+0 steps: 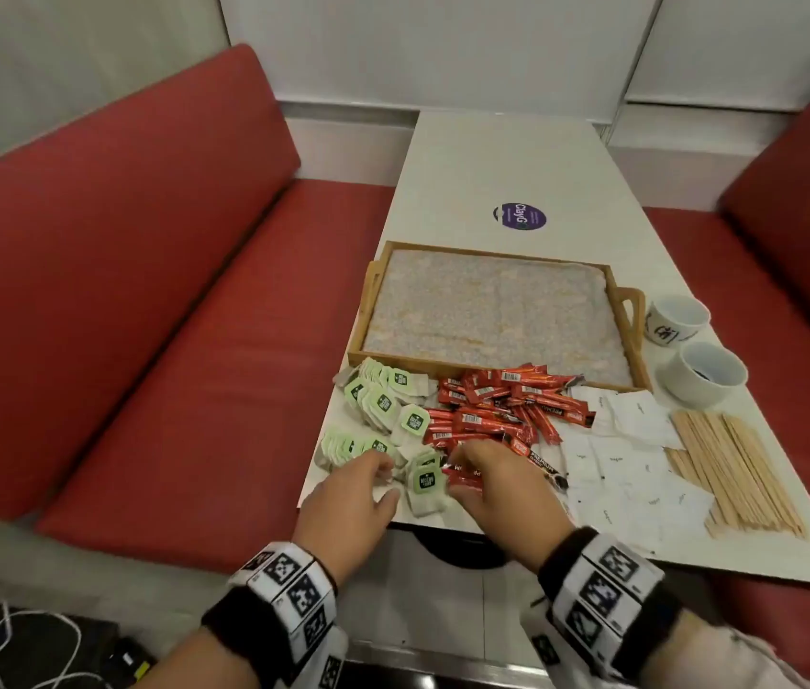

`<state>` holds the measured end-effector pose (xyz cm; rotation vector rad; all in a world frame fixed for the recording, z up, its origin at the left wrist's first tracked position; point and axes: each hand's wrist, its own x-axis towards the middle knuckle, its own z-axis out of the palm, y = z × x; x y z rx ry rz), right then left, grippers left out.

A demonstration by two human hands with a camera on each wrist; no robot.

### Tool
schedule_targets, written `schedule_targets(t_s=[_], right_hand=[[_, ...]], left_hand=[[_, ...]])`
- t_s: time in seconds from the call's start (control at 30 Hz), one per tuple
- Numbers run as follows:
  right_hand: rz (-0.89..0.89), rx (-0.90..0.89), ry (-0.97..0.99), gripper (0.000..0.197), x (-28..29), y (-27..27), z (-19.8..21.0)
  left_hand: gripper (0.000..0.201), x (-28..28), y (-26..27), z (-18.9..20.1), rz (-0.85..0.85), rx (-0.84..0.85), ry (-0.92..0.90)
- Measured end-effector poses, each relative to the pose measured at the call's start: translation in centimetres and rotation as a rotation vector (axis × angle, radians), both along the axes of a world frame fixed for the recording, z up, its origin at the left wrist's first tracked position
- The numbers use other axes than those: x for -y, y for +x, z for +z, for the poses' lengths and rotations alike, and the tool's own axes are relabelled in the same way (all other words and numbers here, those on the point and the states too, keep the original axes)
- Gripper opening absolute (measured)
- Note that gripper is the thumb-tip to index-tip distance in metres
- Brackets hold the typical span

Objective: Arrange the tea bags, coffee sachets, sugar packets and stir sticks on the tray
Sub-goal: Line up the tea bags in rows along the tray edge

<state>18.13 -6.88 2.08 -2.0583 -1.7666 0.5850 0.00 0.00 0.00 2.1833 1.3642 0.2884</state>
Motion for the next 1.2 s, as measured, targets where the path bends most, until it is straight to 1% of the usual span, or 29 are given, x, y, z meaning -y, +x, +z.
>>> schedule_targets(t_s=[0.1,0.2,0.27,0.33,0.47,0.6,0.7,0.77,0.83,0.87,0.93,0.97,1.03,1.1,1.2], right_hand=[[-0.044,0.027,0.055,0.031,-1.6,-0.8,-0.4],[-0.043,0.041,0.01,0.04,-2.4,-1.8,-0.9],[-0.027,0.075,-0.011,0.041,-2.7,-2.1,-1.2],[-0.026,0.09,-0.005,0.039,-3.0,-2.3,-1.5],[-0.024,0.079,0.01,0.032,-3.1,-2.2,-1.9],[-0.008,0.102,0.017,0.02,-3.2,-1.8,-1.6],[0.003,0.123,0.017,0.018,-3.3,-1.1,-0.8],[0.013,0.079,-0.007,0.02,-3.5,-0.5,0.2],[0.026,0.038,-0.036,0.022,-3.7,0.2,1.4],[0.034,0.02,-0.036,0.022,-3.8,0.5,2.1],[0.055,-0.027,-0.02,0.022,-4.1,1.2,3.7],[0.07,-0.066,-0.012,0.021,-4.3,1.5,4.4],[0.097,-0.15,0.011,0.019,-4.8,1.9,6.0],[0.111,-0.217,0.032,0.021,-5.5,2.3,7.4],[0.112,-0.22,0.07,0.021,-6.5,3.1,8.8]], left_hand=[[0.028,-0.3,0.8,-0.1,0.013,-0.023,0.022],[0.024,-0.2,1.5,0.0,0.023,-0.016,0.032],[0.019,-0.3,1.8,-0.2,0.029,-0.022,0.049],[0.016,-0.4,2.1,-0.2,0.031,-0.032,0.057],[0.015,-0.4,2.5,-0.1,0.027,-0.057,0.074],[0.014,-0.4,2.6,0.1,0.009,-0.03,0.075],[0.012,-0.5,2.5,0.7,-0.023,0.005,0.093],[0.012,-0.8,2.5,1.1,-0.073,0.029,0.101],[0.018,-1.2,2.6,1.7,-0.128,0.089,0.095],[0.027,-1.4,2.7,2.0,-0.158,0.129,0.086],[0.047,-2.0,3.1,2.7,-0.225,0.21,0.02],[0.054,-2.3,3.3,3.1,-0.252,0.259,-0.057],[0.063,-2.9,4.0,3.8,-0.263,0.386,-0.276],[0.06,-3.3,4.7,4.6,-0.238,0.511,-0.478],[0.041,-3.9,5.5,5.8,-0.213,0.694,-0.721]])
